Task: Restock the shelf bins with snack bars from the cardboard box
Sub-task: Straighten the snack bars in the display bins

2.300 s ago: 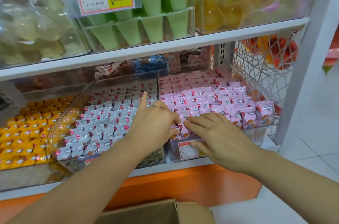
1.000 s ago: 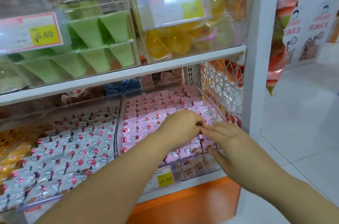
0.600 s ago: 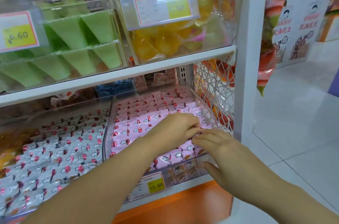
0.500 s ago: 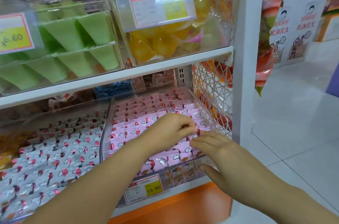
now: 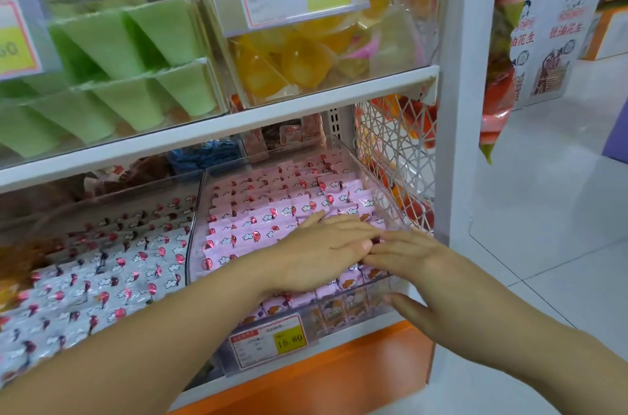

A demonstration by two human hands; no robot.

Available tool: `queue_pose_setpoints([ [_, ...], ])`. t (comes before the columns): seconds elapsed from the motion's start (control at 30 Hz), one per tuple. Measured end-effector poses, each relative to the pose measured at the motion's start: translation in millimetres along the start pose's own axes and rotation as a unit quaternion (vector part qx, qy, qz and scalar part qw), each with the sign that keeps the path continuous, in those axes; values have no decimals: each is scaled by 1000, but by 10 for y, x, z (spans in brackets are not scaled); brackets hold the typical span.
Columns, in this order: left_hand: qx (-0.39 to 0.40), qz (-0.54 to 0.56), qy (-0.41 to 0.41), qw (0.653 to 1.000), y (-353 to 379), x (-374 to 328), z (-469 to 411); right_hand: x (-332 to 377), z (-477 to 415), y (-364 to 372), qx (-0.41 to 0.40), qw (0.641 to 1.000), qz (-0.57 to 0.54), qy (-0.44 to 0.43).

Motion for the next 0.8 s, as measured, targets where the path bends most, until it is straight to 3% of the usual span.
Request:
queue_pose_setpoints([
  [0.1,-11,-50,17,999,20,-16,39,16,26,4,-53,998,19,-23],
  [0.23,-28,-120,25,992,-38,60,-62,-58,-60,69,-44,996,82,-9],
  [0.33,-38,-130,17,991,-61,114,-112,-166,-136,114,-6,999,21,42],
  [0.53,-26,-164,21,986,-26,8,43,-39,-33,-32,-23,997,-78,10],
  [0.6,-40,-148,12,988,-88,6,67,-158,14,-194,-99,988,-116,27],
  [0.7,-156,-27,-32,987,-484,122,30,-397,90,-398,-202,966,-132,88],
  [0.8,-171,-2,-63,983,-599,297,-63,-433,33,-320,-182,969,-110,123],
])
Point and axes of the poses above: each hand's wrist, its own z-axis away from the middle knuckle, its own y-axis out of the palm, x = y × z, the point moved 9 cm from there along -z, towards the middle knuckle, and after that the axes turned 5 degrees about -x, right-handed, at the moved point
